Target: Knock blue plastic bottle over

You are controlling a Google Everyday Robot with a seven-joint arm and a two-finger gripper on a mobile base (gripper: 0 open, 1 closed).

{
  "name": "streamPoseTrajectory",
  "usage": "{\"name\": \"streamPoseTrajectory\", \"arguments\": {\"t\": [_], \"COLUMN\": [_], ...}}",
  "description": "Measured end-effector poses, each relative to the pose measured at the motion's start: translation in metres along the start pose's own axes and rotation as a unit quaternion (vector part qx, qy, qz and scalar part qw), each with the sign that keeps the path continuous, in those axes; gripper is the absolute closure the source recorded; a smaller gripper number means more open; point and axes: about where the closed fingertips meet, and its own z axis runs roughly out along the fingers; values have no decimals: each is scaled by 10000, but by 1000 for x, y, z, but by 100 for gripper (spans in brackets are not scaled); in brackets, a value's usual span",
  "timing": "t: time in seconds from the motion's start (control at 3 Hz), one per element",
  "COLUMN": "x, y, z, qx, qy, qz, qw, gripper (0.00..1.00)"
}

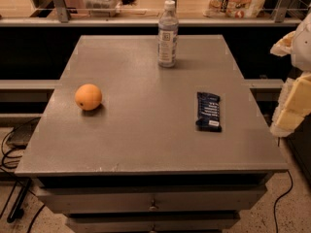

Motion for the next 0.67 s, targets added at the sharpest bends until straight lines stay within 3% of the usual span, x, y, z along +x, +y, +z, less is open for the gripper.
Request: {"name": "streamPoseTrajectory", "arguments": {"t": [0.33, 0.67], "x": [0, -5], "y": [0, -13], "z": [0, 0], "qx": [1, 70], "qy": [0, -392], "qz": [0, 152], "qw": [10000, 9991], "gripper": [0, 0]}}
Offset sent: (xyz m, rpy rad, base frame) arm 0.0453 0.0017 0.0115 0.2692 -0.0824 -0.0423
